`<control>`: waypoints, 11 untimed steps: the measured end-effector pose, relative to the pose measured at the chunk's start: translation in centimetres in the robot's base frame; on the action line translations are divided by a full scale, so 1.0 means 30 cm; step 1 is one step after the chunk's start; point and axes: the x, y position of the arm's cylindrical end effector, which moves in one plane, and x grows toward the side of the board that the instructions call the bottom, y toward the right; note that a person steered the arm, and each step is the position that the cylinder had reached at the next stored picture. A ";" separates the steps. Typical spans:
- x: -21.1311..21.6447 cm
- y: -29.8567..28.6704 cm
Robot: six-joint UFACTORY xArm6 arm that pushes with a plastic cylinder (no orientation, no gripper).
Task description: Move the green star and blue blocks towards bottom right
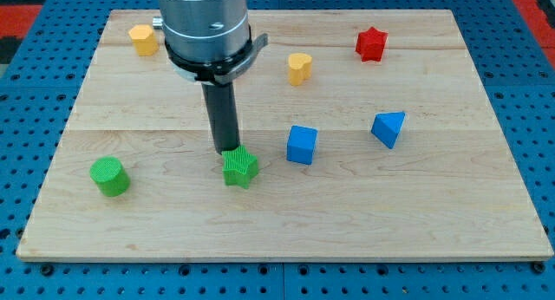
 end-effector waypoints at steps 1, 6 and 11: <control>0.060 0.050; -0.097 0.394; -0.120 0.741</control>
